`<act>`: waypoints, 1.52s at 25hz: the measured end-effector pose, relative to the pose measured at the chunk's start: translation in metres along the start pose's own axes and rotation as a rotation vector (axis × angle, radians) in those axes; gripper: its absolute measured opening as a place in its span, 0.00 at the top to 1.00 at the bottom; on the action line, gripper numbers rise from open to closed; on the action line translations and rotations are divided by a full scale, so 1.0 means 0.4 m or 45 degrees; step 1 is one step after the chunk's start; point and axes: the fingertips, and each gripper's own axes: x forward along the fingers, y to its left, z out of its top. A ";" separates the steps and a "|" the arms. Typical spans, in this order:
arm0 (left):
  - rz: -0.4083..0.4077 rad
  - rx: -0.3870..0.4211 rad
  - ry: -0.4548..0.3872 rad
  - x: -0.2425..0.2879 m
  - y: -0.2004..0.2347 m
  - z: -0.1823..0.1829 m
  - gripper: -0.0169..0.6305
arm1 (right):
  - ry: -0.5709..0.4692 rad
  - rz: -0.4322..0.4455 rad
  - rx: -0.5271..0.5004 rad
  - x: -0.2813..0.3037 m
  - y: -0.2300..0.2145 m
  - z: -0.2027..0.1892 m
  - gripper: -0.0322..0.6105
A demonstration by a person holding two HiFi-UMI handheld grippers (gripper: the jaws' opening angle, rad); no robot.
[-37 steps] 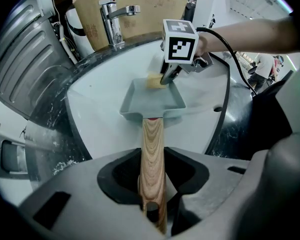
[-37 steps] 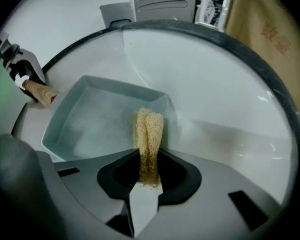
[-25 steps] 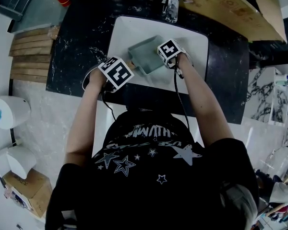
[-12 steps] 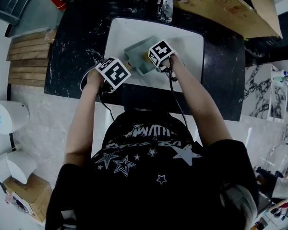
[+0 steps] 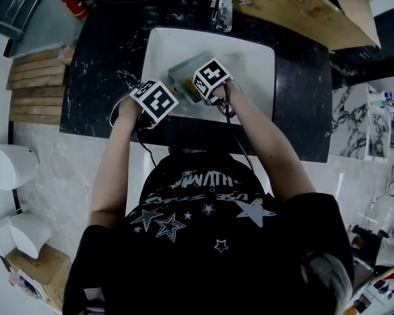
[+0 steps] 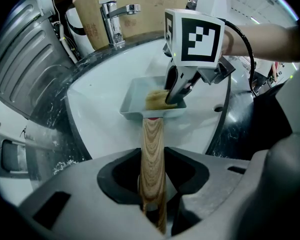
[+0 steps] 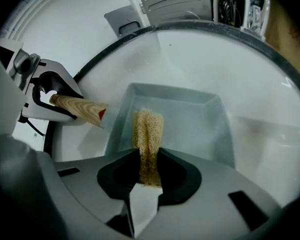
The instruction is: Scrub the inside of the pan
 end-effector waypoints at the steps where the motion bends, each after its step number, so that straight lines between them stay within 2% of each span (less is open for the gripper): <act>1: -0.001 0.000 0.001 0.000 0.000 0.000 0.75 | -0.002 0.013 0.007 0.000 0.009 0.002 0.82; 6: -0.016 -0.004 -0.004 0.001 -0.001 -0.002 0.75 | 0.017 0.064 0.028 0.001 0.049 0.006 0.82; 17: -0.017 -0.001 -0.015 0.000 -0.002 0.001 0.75 | 0.020 0.081 0.115 0.002 0.057 0.007 0.81; 24: -0.017 0.006 -0.026 -0.001 0.001 0.000 0.75 | -0.059 0.067 0.139 -0.010 0.055 0.016 0.81; 30: -0.007 0.017 -0.058 -0.004 0.001 0.001 0.74 | -0.120 -0.030 0.148 -0.039 0.034 0.020 0.81; 34: 0.014 0.042 -0.106 -0.009 0.002 0.012 0.75 | -0.184 -0.023 0.201 -0.064 0.023 0.023 0.81; 38: 0.040 0.016 -0.121 -0.010 0.001 0.010 0.74 | -0.206 -0.028 0.173 -0.090 0.014 0.012 0.81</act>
